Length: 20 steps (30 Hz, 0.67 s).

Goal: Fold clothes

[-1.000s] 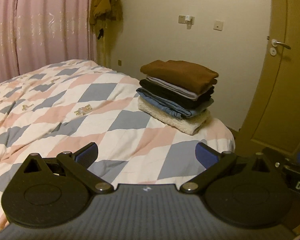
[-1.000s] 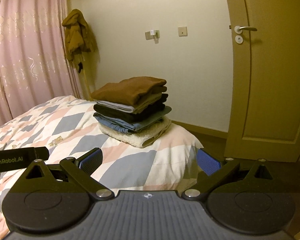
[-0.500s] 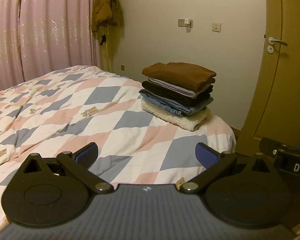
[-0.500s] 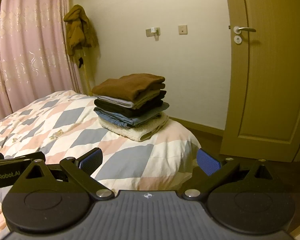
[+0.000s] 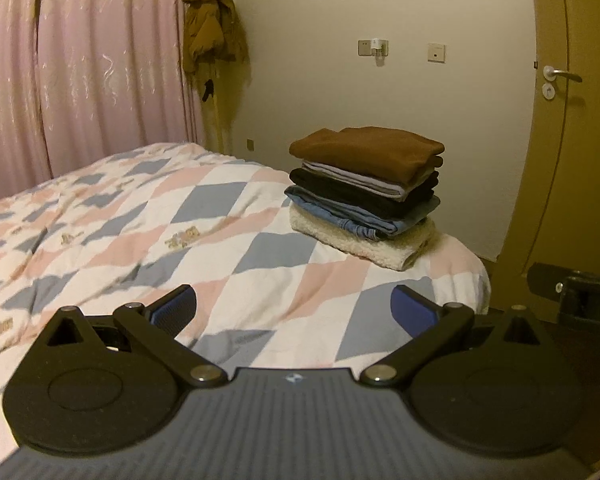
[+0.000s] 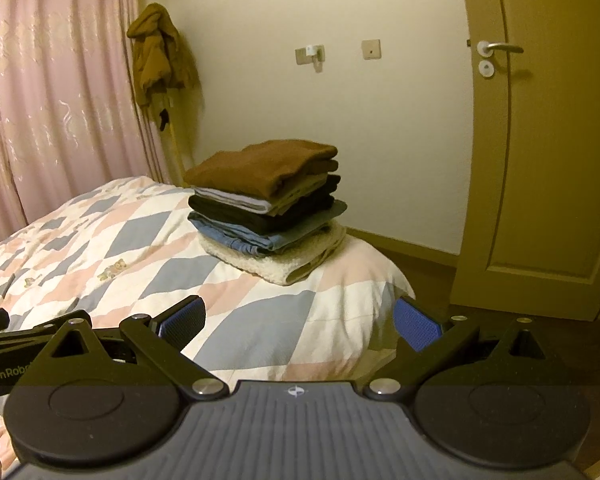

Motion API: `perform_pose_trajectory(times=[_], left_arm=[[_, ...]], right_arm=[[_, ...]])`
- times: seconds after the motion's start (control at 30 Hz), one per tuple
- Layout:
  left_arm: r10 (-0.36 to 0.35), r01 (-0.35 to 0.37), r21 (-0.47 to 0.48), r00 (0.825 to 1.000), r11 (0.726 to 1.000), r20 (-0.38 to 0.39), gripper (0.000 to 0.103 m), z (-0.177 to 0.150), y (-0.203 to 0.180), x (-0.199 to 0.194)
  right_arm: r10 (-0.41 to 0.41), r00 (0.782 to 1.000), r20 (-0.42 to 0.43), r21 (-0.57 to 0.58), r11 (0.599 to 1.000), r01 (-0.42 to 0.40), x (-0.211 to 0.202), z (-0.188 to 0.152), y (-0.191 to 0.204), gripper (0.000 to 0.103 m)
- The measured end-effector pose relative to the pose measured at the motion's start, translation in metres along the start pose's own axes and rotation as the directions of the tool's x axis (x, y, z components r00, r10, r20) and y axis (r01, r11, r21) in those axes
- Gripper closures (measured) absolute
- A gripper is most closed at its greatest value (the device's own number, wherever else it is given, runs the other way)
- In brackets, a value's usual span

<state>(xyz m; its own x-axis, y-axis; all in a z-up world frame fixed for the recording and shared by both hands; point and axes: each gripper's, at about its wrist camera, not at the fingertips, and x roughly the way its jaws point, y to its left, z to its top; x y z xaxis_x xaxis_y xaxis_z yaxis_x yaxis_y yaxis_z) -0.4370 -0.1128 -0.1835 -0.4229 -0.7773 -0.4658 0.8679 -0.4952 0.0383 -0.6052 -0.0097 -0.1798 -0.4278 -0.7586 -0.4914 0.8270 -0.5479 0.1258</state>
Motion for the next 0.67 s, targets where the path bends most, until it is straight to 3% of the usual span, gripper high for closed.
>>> perform_pose_trajectory(times=[0.47,0.67], left_arm=[[-0.054,0.056,0.041,0.997,0.998,-0.047,0.001,0.007,-0.022,0.059],[-0.117,0.118,0.026,0.992,0.993,-0.041,0.001,0.017,-0.028,0.078]], right_arm=[[-0.030,0.999,-0.033,0.027,0.999,0.031,0.048,0.004,-0.014,0.000],[-0.050,0.998,-0.036,0.039,0.998,0.052,0.061,0.007,-0.023,0.000]])
